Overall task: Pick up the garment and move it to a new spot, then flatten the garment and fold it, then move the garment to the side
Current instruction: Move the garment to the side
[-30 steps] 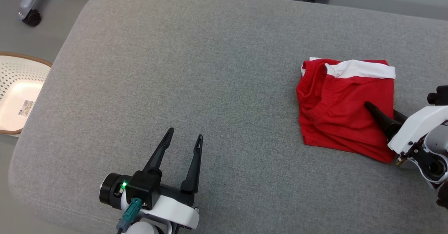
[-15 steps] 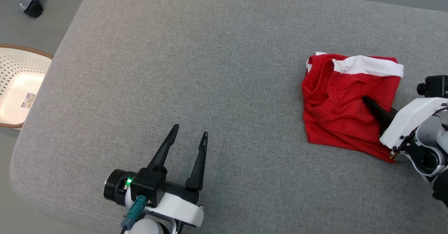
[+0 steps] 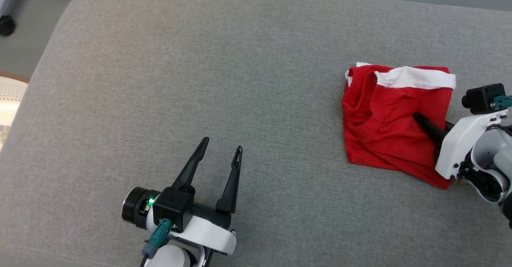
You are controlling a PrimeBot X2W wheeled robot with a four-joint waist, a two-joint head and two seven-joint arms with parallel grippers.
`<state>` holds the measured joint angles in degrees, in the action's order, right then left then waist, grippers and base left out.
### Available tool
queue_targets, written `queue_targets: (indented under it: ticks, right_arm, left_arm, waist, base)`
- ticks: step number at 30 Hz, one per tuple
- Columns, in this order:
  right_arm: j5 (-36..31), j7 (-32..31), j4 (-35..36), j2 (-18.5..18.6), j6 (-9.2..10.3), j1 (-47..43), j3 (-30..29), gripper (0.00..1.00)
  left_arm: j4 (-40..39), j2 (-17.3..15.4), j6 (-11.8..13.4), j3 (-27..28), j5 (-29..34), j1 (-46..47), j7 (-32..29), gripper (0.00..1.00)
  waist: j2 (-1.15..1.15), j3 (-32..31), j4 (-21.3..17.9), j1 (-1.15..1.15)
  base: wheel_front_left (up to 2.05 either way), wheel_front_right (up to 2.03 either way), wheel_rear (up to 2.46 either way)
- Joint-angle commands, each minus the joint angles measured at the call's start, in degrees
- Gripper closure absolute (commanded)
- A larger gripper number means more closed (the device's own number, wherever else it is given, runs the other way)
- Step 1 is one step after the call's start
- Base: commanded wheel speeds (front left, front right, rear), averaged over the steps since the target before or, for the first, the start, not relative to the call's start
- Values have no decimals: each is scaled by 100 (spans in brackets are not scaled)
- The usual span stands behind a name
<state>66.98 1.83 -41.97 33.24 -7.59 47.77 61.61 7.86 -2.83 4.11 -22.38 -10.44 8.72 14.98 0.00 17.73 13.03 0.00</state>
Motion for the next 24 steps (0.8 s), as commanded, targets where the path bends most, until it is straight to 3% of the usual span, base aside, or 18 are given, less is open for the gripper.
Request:
queue_targets:
  ticks: [1,15,24]
  right_arm:
    - [-105,54,-53,167,18,122,147,100]
    - [-14,240,265,1020,13,996,831,100]
    - [41,291,320,1644,13,1315,952,100]
  left_arm:
    - [-33,-22,35,-20,-42,125,20,0]
    - [26,-25,89,-340,-210,485,20,0]
    - [63,-25,100,-397,-257,641,19,0]
  waist:
    - [0,32,-195,0]
    - [0,255,-1179,0]
    - [0,368,-1425,0]
  base:
    - [0,0,0]
    - [0,0,0]
    - [0,0,0]
